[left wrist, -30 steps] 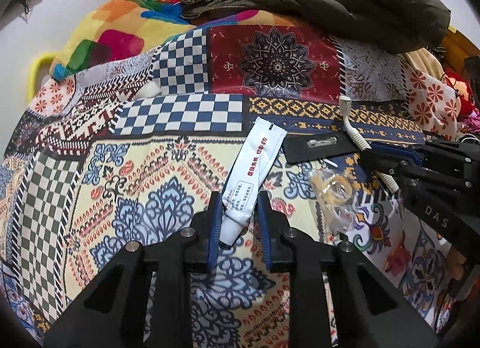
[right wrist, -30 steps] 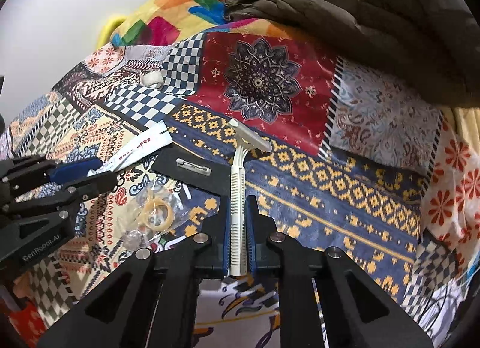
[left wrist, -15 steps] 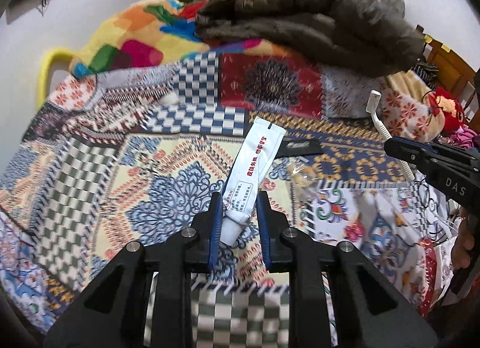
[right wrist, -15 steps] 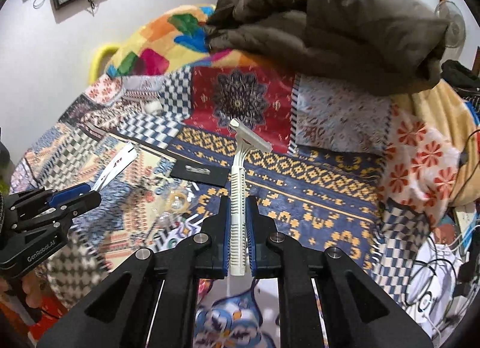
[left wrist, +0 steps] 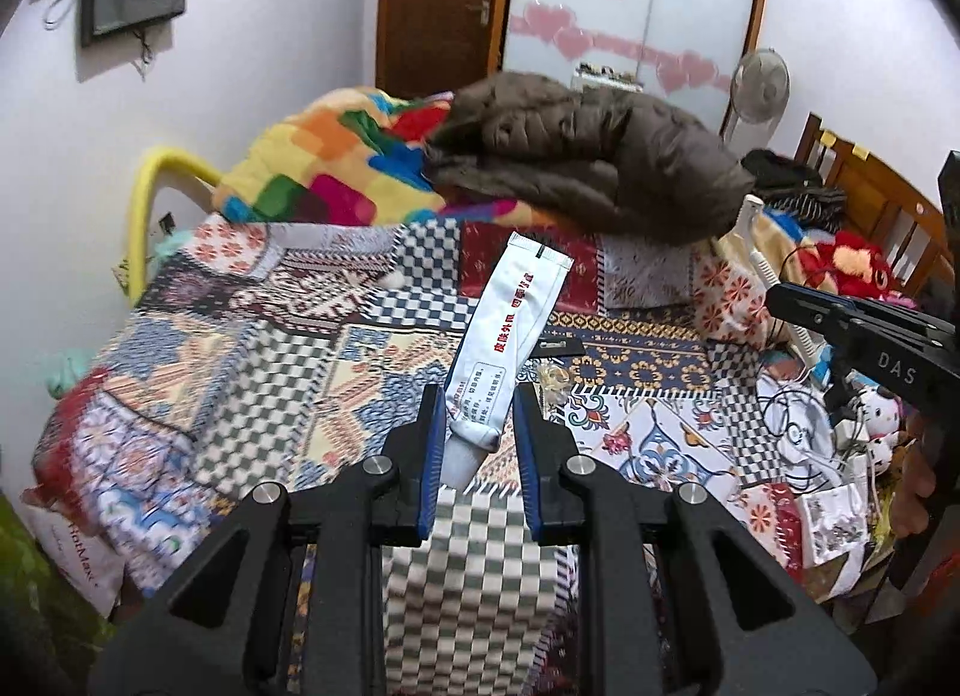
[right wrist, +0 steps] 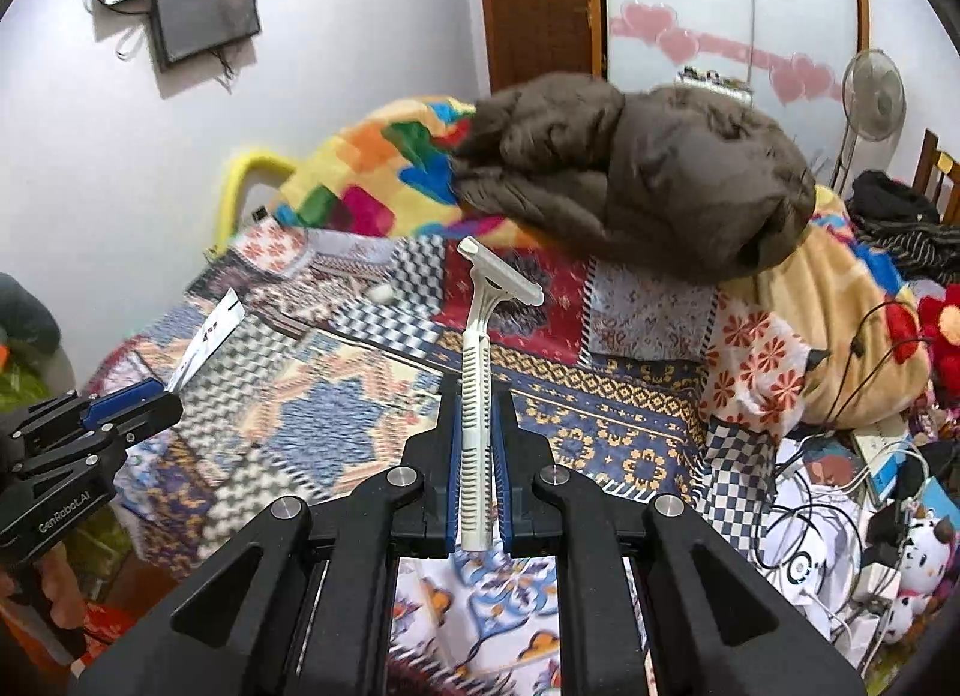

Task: Collect trash
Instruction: 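Lift the tube and razor and carry both toward the white bin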

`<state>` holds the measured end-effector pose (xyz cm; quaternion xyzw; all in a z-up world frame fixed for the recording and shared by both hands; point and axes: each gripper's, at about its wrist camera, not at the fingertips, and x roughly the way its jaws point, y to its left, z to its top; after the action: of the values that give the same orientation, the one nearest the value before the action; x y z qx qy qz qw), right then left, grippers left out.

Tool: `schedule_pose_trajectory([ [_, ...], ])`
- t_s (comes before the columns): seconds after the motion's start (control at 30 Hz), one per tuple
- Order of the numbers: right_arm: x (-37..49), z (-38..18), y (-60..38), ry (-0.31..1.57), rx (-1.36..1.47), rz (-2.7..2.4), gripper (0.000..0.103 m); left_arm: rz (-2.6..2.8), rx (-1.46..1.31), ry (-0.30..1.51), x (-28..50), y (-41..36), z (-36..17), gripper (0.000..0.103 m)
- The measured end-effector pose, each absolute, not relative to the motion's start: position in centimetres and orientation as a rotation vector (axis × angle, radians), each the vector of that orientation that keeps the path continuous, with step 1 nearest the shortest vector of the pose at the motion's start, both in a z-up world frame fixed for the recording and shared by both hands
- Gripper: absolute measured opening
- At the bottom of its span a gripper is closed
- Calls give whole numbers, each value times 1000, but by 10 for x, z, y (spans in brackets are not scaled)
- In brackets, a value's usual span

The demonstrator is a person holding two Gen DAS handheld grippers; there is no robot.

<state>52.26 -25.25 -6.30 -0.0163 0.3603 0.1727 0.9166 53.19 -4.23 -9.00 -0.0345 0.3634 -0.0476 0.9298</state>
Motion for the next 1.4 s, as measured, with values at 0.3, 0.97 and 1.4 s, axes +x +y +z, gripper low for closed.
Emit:
schedule_pose_trajectory([
  [0.3, 444, -16, -230, 652, -47, 425, 9, -13, -120, 676, 436, 1, -44, 22],
  [0.97, 303, -18, -119, 640, -123, 689, 9, 250, -156, 651, 233, 120, -44, 22],
  [1.4, 275, -84, -12, 798, -215, 863, 9, 343, -260, 839, 187, 187, -135, 22],
])
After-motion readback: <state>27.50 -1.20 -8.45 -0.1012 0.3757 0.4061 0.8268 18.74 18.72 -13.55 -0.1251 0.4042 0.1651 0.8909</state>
